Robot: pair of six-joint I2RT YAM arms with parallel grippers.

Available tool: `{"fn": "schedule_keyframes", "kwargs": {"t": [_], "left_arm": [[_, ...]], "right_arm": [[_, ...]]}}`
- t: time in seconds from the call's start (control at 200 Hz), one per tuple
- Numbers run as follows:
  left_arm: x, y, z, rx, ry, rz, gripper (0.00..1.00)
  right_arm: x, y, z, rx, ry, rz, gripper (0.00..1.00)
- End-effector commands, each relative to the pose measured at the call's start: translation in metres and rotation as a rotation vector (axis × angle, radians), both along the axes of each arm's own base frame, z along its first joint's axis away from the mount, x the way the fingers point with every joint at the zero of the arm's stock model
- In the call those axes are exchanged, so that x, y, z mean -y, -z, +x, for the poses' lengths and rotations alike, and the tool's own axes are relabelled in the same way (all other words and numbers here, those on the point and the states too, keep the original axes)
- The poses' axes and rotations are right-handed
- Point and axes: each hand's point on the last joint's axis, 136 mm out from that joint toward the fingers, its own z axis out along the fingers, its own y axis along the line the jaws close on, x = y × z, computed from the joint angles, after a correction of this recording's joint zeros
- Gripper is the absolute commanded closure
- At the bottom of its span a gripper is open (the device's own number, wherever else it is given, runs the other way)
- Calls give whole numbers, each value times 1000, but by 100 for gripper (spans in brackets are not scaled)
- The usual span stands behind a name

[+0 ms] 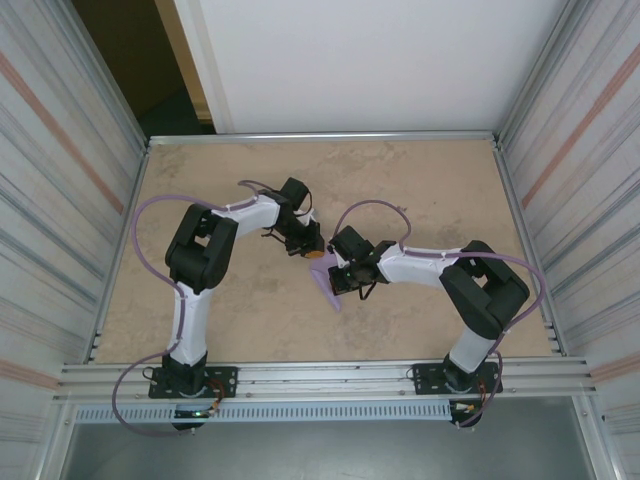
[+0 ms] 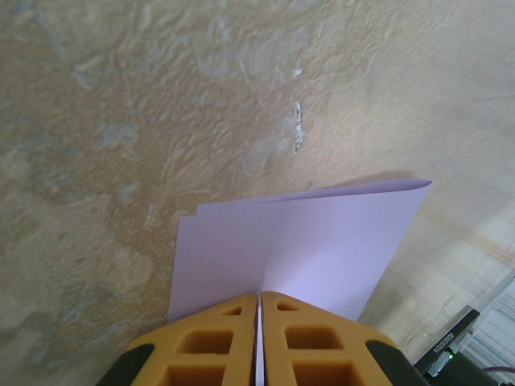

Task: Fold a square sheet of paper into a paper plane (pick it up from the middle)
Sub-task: Third fold the triangle at the center of the table.

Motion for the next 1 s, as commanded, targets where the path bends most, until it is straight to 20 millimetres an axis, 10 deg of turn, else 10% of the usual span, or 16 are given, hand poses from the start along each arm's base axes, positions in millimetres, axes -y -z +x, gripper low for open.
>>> {"fn": "schedule_keyframes", "kwargs": {"t": [0.0,0.246,0.516,0.997], "left_arm": [[-5,-24,12,40,-50,-21,89],[-36,-51,22,80,-249,-94,81],[-46,-59,-10,80,-327,-162,77],[-1,-44,-69,-10,-260,-240,86]], "right_arm": [[6,4,4,-3,6,-39,100],[5,5,2,-9,4,-33,100],[2,3,3,-12,2,-21,100],[3,5,1,-24,2,-24,100]]}}
